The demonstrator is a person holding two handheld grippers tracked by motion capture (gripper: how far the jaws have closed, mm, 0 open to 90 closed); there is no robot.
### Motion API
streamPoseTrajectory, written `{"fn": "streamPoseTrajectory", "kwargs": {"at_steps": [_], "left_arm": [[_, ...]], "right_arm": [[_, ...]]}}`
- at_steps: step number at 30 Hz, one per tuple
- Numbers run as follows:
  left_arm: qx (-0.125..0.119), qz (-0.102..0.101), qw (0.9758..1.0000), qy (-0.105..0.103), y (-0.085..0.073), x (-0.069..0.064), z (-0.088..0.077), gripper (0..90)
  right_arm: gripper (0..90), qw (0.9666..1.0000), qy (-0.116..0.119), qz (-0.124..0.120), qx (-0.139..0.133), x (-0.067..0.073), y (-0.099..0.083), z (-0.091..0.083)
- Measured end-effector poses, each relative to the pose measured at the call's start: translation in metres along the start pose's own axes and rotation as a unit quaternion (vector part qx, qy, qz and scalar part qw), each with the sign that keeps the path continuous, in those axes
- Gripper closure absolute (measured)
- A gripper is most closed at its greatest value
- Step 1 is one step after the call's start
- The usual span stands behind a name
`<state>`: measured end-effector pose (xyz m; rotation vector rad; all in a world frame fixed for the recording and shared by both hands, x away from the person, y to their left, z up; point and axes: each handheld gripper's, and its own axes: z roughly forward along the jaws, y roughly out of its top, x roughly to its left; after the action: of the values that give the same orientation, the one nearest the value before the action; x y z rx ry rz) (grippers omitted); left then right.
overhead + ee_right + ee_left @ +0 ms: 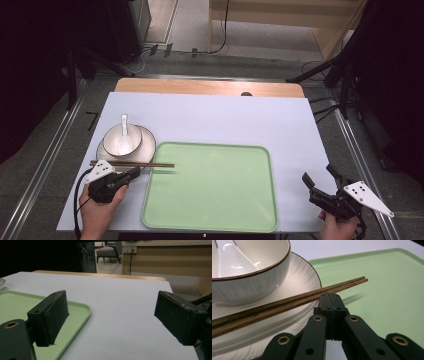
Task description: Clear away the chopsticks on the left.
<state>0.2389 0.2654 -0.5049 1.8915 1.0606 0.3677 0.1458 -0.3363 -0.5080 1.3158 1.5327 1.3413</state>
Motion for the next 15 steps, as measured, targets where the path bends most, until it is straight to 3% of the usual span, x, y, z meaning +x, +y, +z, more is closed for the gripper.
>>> {"fn": "streamPoseTrajectory", "kwargs": {"at_steps": [3, 15], "left_arm": [[0.004, -0.001, 0.9999, 0.015, 0.005, -0.001, 0.008, 90.0], [0.012, 0.008, 0.9993, 0.036, 0.016, 0.000, 0.032, 90.0]], "right_arm": [[12.0, 1.0000, 0.000, 0.000, 0.002, 0.001, 0.000, 0.001], [12.3, 1.0000, 0.001, -0.002, 0.005, 0.003, 0.000, 0.004]]}}
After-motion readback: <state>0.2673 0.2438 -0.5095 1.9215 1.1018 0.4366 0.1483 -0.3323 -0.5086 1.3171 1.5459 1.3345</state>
